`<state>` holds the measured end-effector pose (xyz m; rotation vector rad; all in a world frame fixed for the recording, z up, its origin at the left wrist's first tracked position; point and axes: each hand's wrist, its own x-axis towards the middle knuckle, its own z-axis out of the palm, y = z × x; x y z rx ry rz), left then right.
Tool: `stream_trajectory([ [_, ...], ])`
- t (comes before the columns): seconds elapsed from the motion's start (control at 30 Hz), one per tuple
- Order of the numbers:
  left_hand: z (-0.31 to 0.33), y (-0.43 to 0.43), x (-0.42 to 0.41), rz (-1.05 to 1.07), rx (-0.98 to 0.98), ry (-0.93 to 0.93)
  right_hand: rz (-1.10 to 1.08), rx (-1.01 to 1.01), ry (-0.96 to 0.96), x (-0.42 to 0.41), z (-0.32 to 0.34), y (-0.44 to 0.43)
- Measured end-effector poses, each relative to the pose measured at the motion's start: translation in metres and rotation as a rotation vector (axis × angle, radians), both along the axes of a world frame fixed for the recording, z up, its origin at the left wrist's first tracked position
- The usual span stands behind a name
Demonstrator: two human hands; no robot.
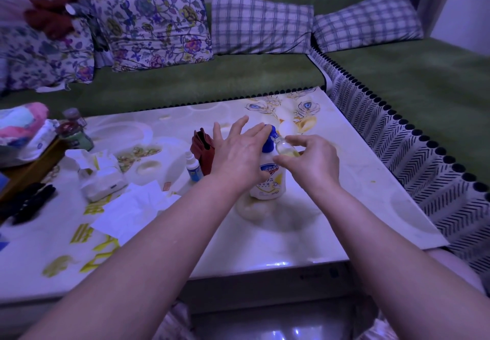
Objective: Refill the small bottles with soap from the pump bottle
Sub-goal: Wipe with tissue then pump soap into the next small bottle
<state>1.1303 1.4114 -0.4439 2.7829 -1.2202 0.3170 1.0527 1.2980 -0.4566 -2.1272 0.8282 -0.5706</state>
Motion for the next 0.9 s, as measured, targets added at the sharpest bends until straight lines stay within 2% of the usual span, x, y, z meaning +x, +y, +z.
stream_trajectory([
  [0.9, 0.0010, -0.0003, 0.0004, -0.005, 0.000, 0.006, 0.016, -0.014, 0.039, -0.0003, 0.0044, -0.0008],
])
